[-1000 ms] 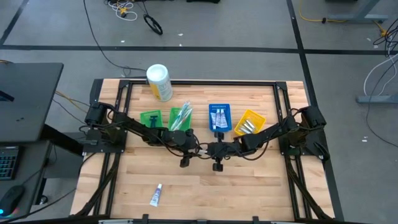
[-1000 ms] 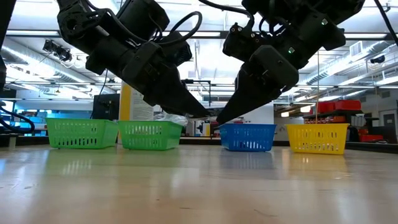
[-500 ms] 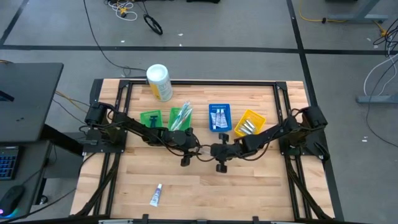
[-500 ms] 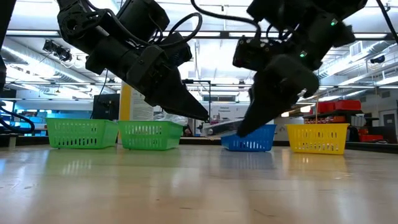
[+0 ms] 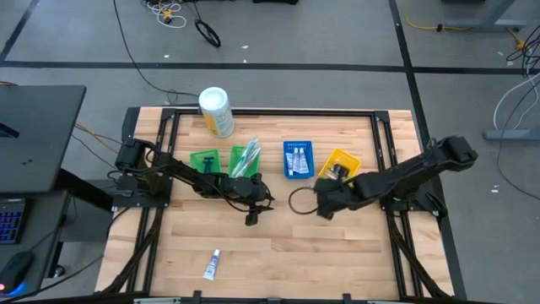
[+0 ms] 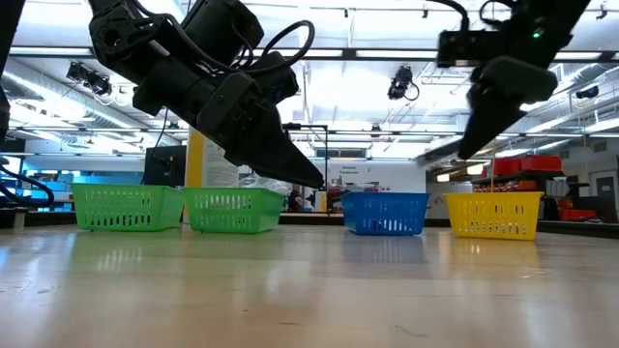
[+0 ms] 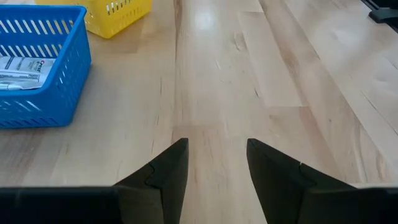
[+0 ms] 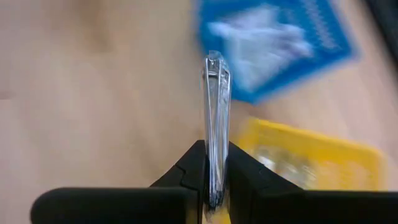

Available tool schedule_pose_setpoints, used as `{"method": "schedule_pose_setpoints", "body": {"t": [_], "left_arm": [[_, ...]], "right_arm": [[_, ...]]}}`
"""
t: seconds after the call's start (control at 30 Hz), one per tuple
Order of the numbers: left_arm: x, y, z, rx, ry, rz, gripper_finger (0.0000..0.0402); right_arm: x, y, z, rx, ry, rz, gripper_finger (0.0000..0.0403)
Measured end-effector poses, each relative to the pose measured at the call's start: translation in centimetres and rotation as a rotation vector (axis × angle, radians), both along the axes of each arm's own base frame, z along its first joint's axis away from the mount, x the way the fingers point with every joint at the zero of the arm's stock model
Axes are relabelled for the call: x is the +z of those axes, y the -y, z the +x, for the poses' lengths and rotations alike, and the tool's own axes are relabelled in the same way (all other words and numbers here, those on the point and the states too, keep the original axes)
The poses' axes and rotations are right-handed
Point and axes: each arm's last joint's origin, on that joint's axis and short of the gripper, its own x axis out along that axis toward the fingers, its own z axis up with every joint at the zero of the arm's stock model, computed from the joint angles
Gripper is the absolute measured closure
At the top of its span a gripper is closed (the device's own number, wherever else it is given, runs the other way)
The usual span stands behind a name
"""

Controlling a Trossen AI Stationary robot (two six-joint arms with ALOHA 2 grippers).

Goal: Pick & Place Travel size toiletries
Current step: Put the silver nail cutter into the yellow bin, then put the purple toothpaste into the blue bin

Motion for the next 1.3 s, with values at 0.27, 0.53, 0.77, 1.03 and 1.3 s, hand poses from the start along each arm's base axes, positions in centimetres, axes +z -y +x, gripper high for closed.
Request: {"method": "schedule_pose_setpoints", "body": {"t": [0.27, 0.53, 0.77, 1.03, 1.3], "left_arm": [[0.0, 0.0, 0.0, -0.005, 0.003, 0.017, 0.0231], [0.0, 0.0, 0.0, -0.005, 0.0, 0.017, 0.0231], [0.0, 0.0, 0.0, -0.012, -0.004, 0.029, 0.0231], [-0.1, 0.0, 0.0, -0.014, -0.005, 0.033, 0.0231], [-0.1, 0.0, 0.0, -0.013, -0.005, 0.032, 0.0231]], "right_arm": [[1.1, 2.3, -2.7, -0.423, 0.039, -0.04, 0.036], [-1.9, 3.7, -3.8, -0.582, -0.017, 0.036, 0.036], [-4.5, 4.4, -4.4, -0.499, -0.102, 0.149, 0.0349], [-4.8, 5.5, -3.6, -0.432, -0.06, 0.123, 0.0294], [-4.0, 5.9, -3.1, -0.442, -0.037, 0.129, 0.0267]]}}
